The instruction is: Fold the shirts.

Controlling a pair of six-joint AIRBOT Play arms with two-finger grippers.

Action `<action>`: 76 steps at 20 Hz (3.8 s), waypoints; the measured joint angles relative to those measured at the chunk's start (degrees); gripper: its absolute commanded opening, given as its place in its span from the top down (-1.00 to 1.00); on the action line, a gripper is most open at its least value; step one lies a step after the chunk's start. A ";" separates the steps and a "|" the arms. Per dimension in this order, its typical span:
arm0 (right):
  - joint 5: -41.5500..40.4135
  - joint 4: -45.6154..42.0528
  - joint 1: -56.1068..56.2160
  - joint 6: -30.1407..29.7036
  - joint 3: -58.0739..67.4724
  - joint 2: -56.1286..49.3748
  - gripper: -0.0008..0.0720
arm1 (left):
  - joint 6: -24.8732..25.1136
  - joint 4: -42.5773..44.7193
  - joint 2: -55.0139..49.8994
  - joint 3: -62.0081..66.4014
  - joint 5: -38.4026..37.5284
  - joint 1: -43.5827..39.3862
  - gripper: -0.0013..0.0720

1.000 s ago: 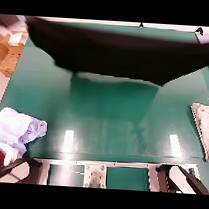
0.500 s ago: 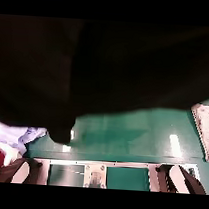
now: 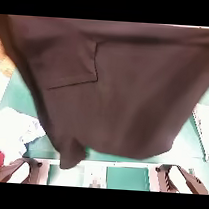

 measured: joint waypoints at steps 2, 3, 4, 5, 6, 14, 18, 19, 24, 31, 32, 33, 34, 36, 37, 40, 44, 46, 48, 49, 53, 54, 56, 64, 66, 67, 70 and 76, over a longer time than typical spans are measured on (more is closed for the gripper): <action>-5.14 0.00 3.26 -1.49 -6.80 -5.64 0.92 | 2.23 0.09 -7.39 -5.03 4.46 -3.23 0.90; -7.56 -0.04 4.55 -2.01 -8.76 -9.18 0.92 | 2.97 0.02 -11.23 -6.38 7.08 -4.66 0.90; -10.05 0.15 5.66 -2.40 -10.03 -13.38 0.92 | 3.52 -0.46 -15.21 -7.23 9.99 -5.88 0.90; -11.82 0.33 6.34 -2.69 -10.32 -17.55 0.92 | 3.96 -0.81 -19.71 -7.63 12.83 -6.84 0.90; -13.40 0.59 6.82 -2.97 -9.60 -22.38 0.92 | 4.22 -1.46 -23.80 -7.43 15.17 -7.41 0.90; -13.35 2.69 8.44 -3.30 11.98 -48.54 0.92 | 4.76 -4.85 -43.63 4.48 24.98 -8.85 0.90; -8.37 0.04 8.44 -3.10 18.32 -51.63 0.92 | 4.24 -2.40 -45.42 6.86 24.87 -8.87 0.90; -6.05 -1.55 8.44 -3.08 19.10 -51.91 0.92 | 3.85 -0.98 -45.59 7.10 23.82 -8.72 0.90; 8.87 -12.81 8.50 -2.16 20.98 -52.61 0.92 | 2.08 4.94 -45.94 7.63 12.61 -5.81 0.90; 22.25 -25.35 10.47 -0.70 21.33 -52.74 0.92 | -0.09 13.11 -46.05 7.48 0.70 -4.22 0.90; 22.82 -26.77 11.08 -0.63 21.33 -52.78 0.92 | -0.24 13.75 -46.12 7.04 0.00 -4.24 0.90; 23.34 -28.39 11.78 -0.50 21.33 -52.92 0.92 | -0.26 14.23 -46.14 6.45 -0.31 -4.33 0.90; 23.80 -29.90 12.50 -0.42 21.33 -53.05 0.91 | -0.28 14.69 -46.14 5.66 -0.28 -4.46 0.90; 24.35 -32.37 13.62 0.22 21.33 -53.31 0.72 | -0.31 15.28 -46.16 4.17 0.07 -4.68 0.90; 24.55 -33.73 14.19 0.52 21.35 -53.44 0.28 | -0.28 15.65 -46.14 3.63 0.46 -4.74 0.83; 25.29 -34.84 15.58 1.88 21.40 -53.64 0.08 | -0.48 16.20 -46.16 3.21 -0.13 -4.79 -0.82; 27.56 -35.78 15.63 4.57 20.81 -50.69 0.18 | -3.02 16.26 -45.13 5.31 -8.94 -3.56 -0.82; 28.06 -35.47 15.65 5.55 18.27 -46.73 0.20 | -4.39 15.96 -43.85 5.40 -14.32 -2.29 -0.82; 26.73 -35.08 15.47 6.01 13.57 -41.57 0.20 | -5.29 16.26 -41.70 3.89 -18.05 -0.96 -0.82; 25.09 -34.29 15.50 6.21 10.62 -38.95 0.24 | -5.49 15.89 -40.33 2.58 -19.15 -0.61 -0.82; 19.96 -32.61 14.14 7.23 -5.05 -28.59 0.26 | -5.31 16.22 -33.29 -6.01 -20.90 1.73 -0.82; 18.45 -31.91 13.11 7.56 -9.84 -25.88 0.26 | -5.07 16.24 -31.15 -9.03 -20.65 2.54 -0.82; 14.88 -29.75 10.47 8.17 -19.41 -20.52 0.26 | -4.74 16.57 -26.21 -16.24 -19.43 4.17 -0.82; -1.05 -12.92 2.82 8.55 -50.86 -2.69 -0.05 | -4.68 15.04 -15.56 -40.94 -10.32 6.43 -0.82; -3.74 -10.84 2.47 8.55 -55.28 -1.46 -0.05 | -4.55 14.62 -15.04 -45.40 -7.65 6.62 -0.81; -5.09 -9.60 2.23 8.59 -56.85 -1.03 -0.05 | -4.31 13.79 -14.88 -47.06 -6.38 6.62 -0.81; -8.26 -7.15 2.14 8.61 -59.49 -0.33 -0.05 | -3.37 10.78 -14.58 -50.84 -3.39 6.64 -0.55; -15.37 -3.23 2.10 8.66 -61.00 -0.20 -0.05 | 0.09 3.10 -14.56 -54.86 4.11 2.69 0.79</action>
